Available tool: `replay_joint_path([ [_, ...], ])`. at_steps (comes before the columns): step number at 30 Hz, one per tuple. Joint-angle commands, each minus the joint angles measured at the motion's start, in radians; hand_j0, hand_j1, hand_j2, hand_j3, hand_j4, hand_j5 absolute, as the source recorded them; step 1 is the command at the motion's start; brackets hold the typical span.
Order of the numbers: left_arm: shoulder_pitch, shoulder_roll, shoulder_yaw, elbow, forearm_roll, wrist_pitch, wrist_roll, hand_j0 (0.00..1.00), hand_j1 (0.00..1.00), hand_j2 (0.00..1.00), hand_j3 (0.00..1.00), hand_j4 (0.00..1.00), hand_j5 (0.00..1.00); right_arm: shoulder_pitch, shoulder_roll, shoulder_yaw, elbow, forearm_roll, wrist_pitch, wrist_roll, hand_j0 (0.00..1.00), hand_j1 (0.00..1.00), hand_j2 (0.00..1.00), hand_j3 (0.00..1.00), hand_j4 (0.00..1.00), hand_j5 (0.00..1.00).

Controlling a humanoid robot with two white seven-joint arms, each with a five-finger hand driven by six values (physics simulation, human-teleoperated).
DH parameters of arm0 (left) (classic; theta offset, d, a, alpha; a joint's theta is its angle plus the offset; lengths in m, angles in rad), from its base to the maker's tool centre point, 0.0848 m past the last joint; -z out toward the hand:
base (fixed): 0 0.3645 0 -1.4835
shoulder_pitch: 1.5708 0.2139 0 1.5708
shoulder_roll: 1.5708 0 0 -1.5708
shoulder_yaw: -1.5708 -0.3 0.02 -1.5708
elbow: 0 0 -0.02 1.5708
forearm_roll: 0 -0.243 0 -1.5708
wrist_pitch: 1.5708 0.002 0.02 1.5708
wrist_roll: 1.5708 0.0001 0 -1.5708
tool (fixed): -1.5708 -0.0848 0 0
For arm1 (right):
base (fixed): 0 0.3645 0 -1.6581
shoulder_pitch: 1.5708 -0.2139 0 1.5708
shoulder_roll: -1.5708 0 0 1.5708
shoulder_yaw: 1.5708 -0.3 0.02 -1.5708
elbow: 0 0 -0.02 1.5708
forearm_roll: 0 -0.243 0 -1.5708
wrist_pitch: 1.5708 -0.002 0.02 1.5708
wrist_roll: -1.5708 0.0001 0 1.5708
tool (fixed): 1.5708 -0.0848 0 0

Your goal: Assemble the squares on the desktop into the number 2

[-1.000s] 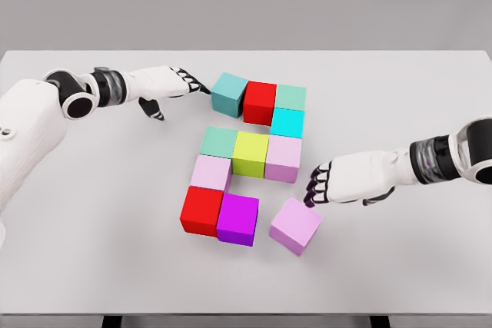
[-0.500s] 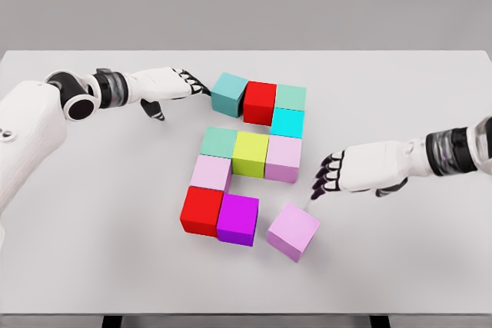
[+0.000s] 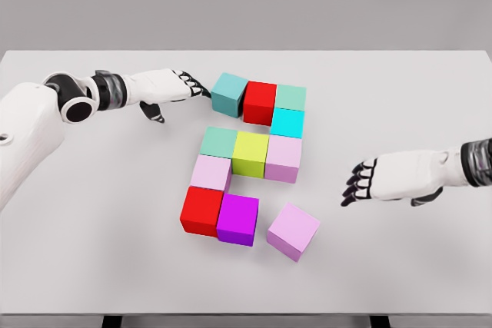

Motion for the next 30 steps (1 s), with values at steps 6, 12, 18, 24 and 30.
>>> replay_joint_path([
  [6,0.005,0.002,0.002,-0.015,0.006,0.002,0.0,1.0,1.0,1.0,1.0,1.0,1.0,0.002,-0.007,0.032,-0.003,-0.004,0.002,-0.001,0.98,0.98,0.98,0.98,0.98,0.98],
  [12,0.018,0.019,0.002,-0.04,0.007,0.002,0.0,1.0,1.0,1.0,1.0,1.0,1.0,0.003,-0.005,0.064,-0.003,-0.013,0.002,-0.007,0.98,0.98,0.98,0.98,0.98,0.98],
  [18,0.018,0.02,0.003,-0.04,0.007,0.002,0.0,1.0,1.0,1.0,1.0,1.0,1.0,0.002,-0.003,0.087,-0.004,-0.028,0.002,-0.008,0.98,0.98,0.98,0.98,0.98,0.98],
  [24,0.021,0.023,0.002,-0.067,0.007,0.002,0.001,1.0,1.0,1.0,1.0,1.0,1.0,0.002,0.001,0.109,-0.004,-0.041,0.002,-0.007,0.98,0.98,0.98,0.98,0.98,0.98],
  [30,0.028,0.026,0.002,-0.093,0.007,0.002,0.0,1.0,1.0,1.0,1.0,1.0,1.0,0.002,0.023,0.124,-0.004,-0.042,0.002,-0.007,0.98,0.98,0.98,0.98,0.98,0.98],
])
